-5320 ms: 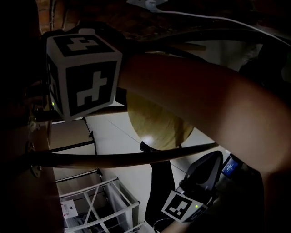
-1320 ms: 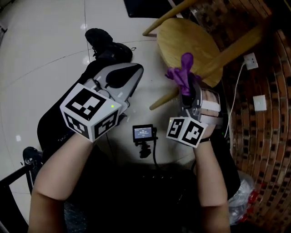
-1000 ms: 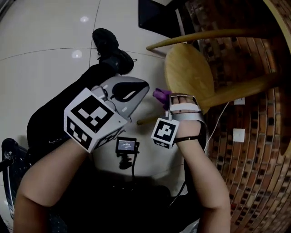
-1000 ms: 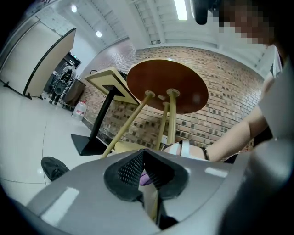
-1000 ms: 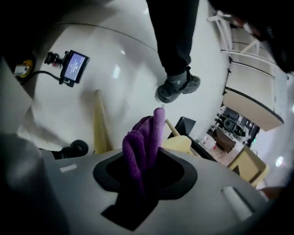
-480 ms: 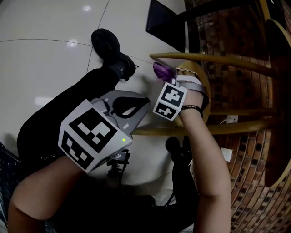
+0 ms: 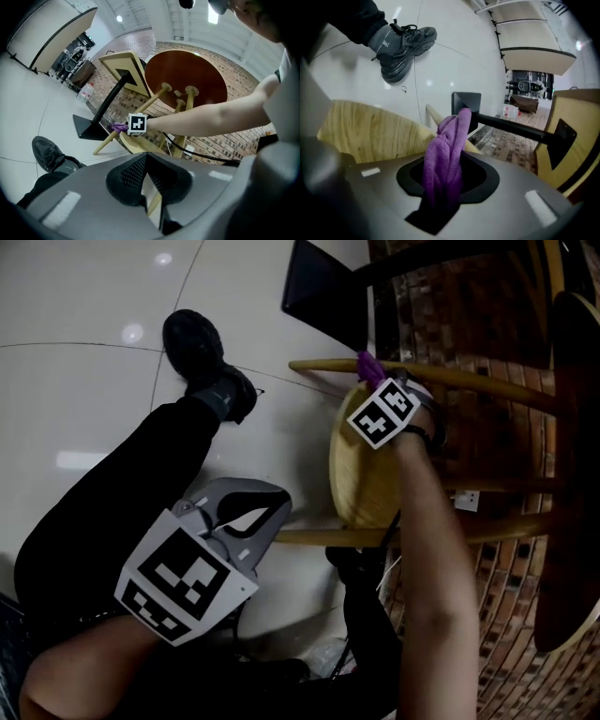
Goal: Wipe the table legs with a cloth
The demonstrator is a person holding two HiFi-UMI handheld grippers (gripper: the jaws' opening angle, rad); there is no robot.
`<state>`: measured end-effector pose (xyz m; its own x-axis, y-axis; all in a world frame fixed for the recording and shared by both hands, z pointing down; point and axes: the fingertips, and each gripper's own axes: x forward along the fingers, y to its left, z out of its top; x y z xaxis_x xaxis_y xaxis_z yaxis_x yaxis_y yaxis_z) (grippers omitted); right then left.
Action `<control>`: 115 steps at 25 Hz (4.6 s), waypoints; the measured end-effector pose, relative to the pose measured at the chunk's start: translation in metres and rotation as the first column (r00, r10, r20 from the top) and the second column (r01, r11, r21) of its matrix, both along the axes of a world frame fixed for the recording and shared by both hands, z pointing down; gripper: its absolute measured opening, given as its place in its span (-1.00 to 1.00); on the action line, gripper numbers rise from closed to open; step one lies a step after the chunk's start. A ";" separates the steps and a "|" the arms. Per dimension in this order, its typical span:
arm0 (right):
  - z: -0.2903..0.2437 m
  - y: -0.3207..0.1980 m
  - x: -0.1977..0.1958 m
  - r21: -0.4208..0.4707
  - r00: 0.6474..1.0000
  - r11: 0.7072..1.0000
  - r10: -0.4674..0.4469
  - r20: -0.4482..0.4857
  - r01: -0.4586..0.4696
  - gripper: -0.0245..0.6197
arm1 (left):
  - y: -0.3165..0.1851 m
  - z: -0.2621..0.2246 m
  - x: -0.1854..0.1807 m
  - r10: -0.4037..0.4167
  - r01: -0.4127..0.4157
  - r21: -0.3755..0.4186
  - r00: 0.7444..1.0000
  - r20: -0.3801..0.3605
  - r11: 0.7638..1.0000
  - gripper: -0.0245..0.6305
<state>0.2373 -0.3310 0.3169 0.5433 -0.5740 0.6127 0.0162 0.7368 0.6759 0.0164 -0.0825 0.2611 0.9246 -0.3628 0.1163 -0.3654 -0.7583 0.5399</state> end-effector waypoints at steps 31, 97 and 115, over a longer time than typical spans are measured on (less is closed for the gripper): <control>-0.050 -0.028 0.026 0.171 0.160 0.552 -0.068 0.985 -0.816 -0.29 | 0.026 0.002 0.041 0.087 -0.087 -0.010 0.996 -0.002 0.996 -0.89; -0.046 0.301 -0.166 0.091 0.664 0.994 -0.112 0.739 0.067 -0.74 | 0.067 0.069 0.039 0.141 -0.134 -0.062 0.980 0.139 0.989 -0.89; -0.004 0.443 0.036 0.036 -0.094 0.787 -0.119 0.988 -0.616 -0.72 | 0.166 0.050 0.126 0.270 -0.315 0.183 0.935 0.231 0.931 -0.89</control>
